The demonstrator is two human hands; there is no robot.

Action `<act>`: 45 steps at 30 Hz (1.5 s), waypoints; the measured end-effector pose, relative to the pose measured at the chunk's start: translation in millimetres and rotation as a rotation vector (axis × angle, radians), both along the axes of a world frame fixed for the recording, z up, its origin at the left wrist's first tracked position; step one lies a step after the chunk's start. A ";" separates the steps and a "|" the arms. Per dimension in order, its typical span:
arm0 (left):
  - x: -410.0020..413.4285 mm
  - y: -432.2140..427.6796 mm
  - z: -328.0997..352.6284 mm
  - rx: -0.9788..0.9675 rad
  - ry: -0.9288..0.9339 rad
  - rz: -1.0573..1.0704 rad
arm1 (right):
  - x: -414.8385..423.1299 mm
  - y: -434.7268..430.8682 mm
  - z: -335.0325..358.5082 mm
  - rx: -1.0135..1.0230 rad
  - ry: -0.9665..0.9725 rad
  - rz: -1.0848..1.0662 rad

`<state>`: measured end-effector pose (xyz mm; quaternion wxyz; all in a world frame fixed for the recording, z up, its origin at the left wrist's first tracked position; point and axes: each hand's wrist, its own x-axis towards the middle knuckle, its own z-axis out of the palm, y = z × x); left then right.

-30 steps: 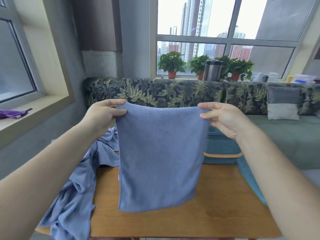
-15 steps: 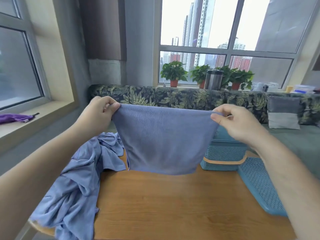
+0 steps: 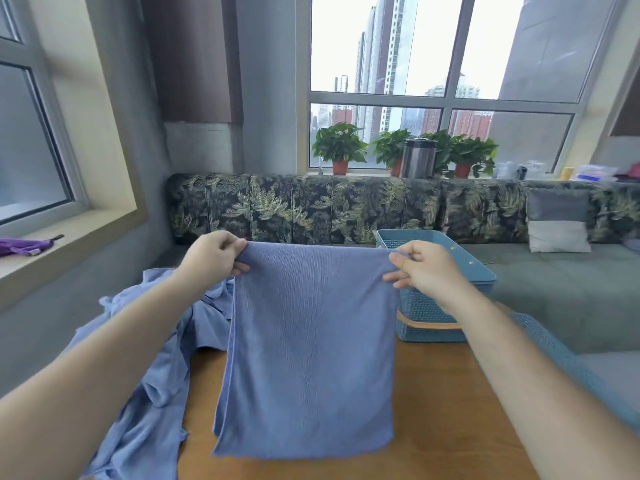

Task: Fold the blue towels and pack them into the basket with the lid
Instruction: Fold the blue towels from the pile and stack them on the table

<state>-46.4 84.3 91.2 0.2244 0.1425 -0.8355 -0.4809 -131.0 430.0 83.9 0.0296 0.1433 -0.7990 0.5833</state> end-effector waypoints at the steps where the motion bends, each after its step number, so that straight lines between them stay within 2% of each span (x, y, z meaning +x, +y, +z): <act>1: -4.2 -0.4 -0.7 0.004 0.015 0.011 | -3.7 -1.8 -5.0 0.004 0.042 -0.018; 6: -12.5 -0.3 17.7 0.055 0.235 0.044 | -6.7 -9.7 2.4 -0.069 0.233 -0.095; 9: 13.4 9.1 14.8 0.148 0.308 0.021 | 0.5 -5.6 1.8 -0.143 0.243 -0.122; 14: 54.0 26.0 -63.0 0.210 0.197 0.047 | 25.0 1.3 -61.4 -0.141 0.047 -0.160; 18: 70.0 41.2 -168.7 0.200 -0.063 0.129 | 47.6 -0.3 -164.7 0.037 -0.064 -0.220; 20: 77.5 48.4 -213.8 0.136 -0.187 0.122 | 61.4 -0.4 -210.4 0.108 -0.133 -0.211; 23: 83.2 51.3 -246.0 -0.013 -0.197 0.115 | 72.8 2.3 -246.9 0.155 -0.150 -0.220; 27: 84.1 54.8 -252.2 -0.177 -0.138 0.103 | 77.1 1.1 -252.2 0.314 -0.004 -0.224; 31: 83.1 64.6 -257.3 -0.453 -0.252 0.189 | 87.3 -11.1 -250.8 0.738 0.248 -0.342; 34: 63.2 73.8 -249.3 -0.639 -0.138 0.151 | 78.9 -35.8 -243.1 0.796 0.343 -0.256; 36: 38.0 80.0 -243.7 -0.657 -0.132 0.028 | 63.5 -59.5 -237.0 0.854 0.299 -0.108; 40: 1.5 87.2 -258.4 -0.711 -0.388 -0.203 | 39.4 -90.2 -243.7 1.074 0.097 0.103; 42: 1.8 86.0 -265.8 -0.752 -0.472 -0.217 | 38.3 -91.4 -248.0 1.115 0.032 0.127; 45: 22.5 89.6 -264.0 -0.769 -0.452 -0.198 | 56.6 -83.5 -244.1 1.122 0.023 0.142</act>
